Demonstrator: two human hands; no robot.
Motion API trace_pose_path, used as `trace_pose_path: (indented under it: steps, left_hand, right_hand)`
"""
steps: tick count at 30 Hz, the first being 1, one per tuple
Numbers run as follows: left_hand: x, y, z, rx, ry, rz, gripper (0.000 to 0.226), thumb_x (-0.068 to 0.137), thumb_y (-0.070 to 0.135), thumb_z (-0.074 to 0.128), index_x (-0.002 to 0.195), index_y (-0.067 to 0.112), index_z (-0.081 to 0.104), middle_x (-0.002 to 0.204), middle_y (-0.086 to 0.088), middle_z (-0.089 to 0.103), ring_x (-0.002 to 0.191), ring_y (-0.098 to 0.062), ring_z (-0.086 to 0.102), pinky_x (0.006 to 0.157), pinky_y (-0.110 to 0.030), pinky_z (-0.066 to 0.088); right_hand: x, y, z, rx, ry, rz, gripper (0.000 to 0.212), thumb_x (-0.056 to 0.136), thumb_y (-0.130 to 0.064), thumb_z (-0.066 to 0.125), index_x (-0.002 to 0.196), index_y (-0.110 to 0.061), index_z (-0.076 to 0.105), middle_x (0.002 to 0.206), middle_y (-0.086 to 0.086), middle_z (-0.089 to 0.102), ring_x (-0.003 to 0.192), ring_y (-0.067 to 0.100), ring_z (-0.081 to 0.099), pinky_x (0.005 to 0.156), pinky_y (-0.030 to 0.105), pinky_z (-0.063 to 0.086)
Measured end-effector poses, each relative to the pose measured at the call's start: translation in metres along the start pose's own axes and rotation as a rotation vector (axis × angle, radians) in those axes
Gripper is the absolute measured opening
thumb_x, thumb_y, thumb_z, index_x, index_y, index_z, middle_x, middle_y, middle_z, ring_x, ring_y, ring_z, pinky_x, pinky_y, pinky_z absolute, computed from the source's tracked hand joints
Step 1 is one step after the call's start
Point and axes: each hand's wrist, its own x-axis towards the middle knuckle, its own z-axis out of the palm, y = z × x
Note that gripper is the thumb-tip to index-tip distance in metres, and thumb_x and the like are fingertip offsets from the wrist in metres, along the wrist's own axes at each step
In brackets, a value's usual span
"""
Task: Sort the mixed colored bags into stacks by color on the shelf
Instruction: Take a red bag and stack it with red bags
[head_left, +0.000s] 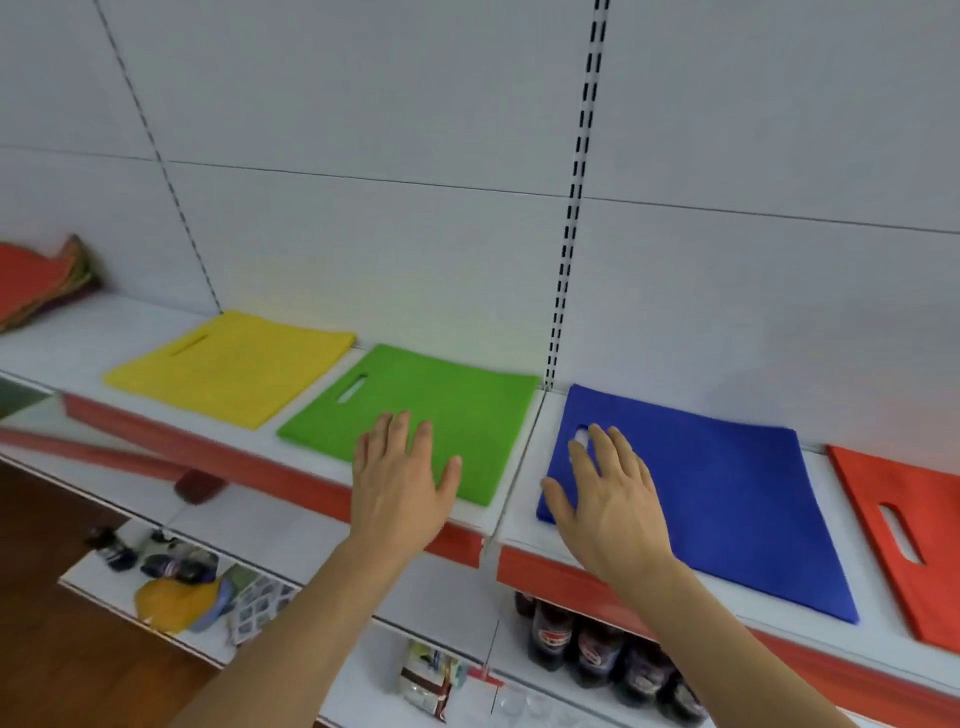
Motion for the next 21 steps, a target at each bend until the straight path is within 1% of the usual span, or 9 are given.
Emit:
trace_pose_path:
  steps: [4, 7, 10, 13, 15, 19, 21]
  left_hand:
    - [-0.012, -0.074, -0.021, -0.004, -0.002, -0.057, 0.070, 0.103, 0.060, 0.037, 0.156, 0.017, 0.044, 0.166, -0.012, 0.035, 0.156, -0.032, 0.023, 0.126, -0.050, 0.020]
    - [-0.020, -0.139, -0.033, -0.021, 0.025, -0.081, 0.068, 0.103, 0.058, 0.039, 0.156, 0.017, 0.044, 0.167, -0.011, 0.033, 0.157, -0.032, 0.021, 0.127, -0.051, 0.020]
    - [-0.026, -0.205, -0.041, -0.006, 0.032, -0.118, 0.066, 0.104, 0.057, 0.039, 0.156, 0.017, 0.044, 0.168, -0.011, 0.032, 0.157, -0.033, 0.021, 0.126, -0.053, 0.021]
    - [-0.031, -0.261, -0.048, 0.015, 0.034, -0.175, 0.069, 0.105, 0.059, 0.033, 0.160, 0.018, 0.038, 0.169, -0.011, 0.028, 0.158, -0.033, 0.018, 0.127, -0.053, 0.019]
    - [-0.030, -0.296, -0.053, 0.025, 0.055, -0.203, 0.070, 0.105, 0.059, 0.031, 0.160, 0.017, 0.037, 0.169, -0.011, 0.028, 0.158, -0.034, 0.018, 0.127, -0.054, 0.020]
    - [-0.022, -0.364, -0.056, 0.021, 0.068, -0.286, 0.069, 0.105, 0.059, 0.035, 0.160, 0.017, 0.038, 0.169, -0.013, 0.029, 0.157, -0.035, 0.019, 0.128, -0.054, 0.018]
    - [-0.015, -0.398, -0.057, 0.043, 0.067, -0.322, 0.070, 0.105, 0.060, 0.033, 0.161, 0.018, 0.037, 0.169, -0.013, 0.029, 0.157, -0.035, 0.019, 0.128, -0.053, 0.017]
  right_hand:
    - [0.010, -0.081, -0.003, 0.004, 0.025, -0.068, 0.074, 0.106, -0.064, 0.029, 0.160, -0.015, 0.041, 0.171, 0.014, 0.026, 0.161, 0.034, 0.015, 0.129, 0.051, 0.020]
    - [0.016, -0.149, 0.004, 0.022, 0.036, -0.119, 0.076, 0.105, -0.065, 0.027, 0.161, -0.015, 0.039, 0.172, 0.014, 0.026, 0.161, 0.034, 0.016, 0.130, 0.050, 0.018]
    - [0.022, -0.213, 0.015, 0.060, 0.037, -0.153, 0.077, 0.105, -0.065, 0.026, 0.161, -0.014, 0.039, 0.172, 0.015, 0.026, 0.160, 0.034, 0.017, 0.129, 0.051, 0.020]
    - [0.029, -0.272, 0.025, 0.060, 0.006, -0.205, 0.083, 0.102, -0.067, 0.015, 0.163, -0.014, 0.035, 0.173, 0.015, 0.022, 0.161, 0.034, 0.015, 0.129, 0.052, 0.019]
    - [0.041, -0.310, 0.030, 0.072, 0.023, -0.252, 0.088, 0.099, -0.069, 0.009, 0.163, -0.014, 0.036, 0.172, 0.015, 0.023, 0.161, 0.035, 0.016, 0.129, 0.052, 0.019]
    - [0.075, -0.383, 0.041, 0.090, 0.020, -0.355, 0.083, 0.102, -0.066, 0.018, 0.160, -0.011, 0.041, 0.170, 0.018, 0.028, 0.160, 0.037, 0.020, 0.127, 0.054, 0.024]
    - [0.095, -0.420, 0.051, 0.107, 0.036, -0.411, 0.082, 0.103, -0.065, 0.022, 0.158, -0.009, 0.045, 0.169, 0.019, 0.032, 0.159, 0.038, 0.023, 0.126, 0.056, 0.026]
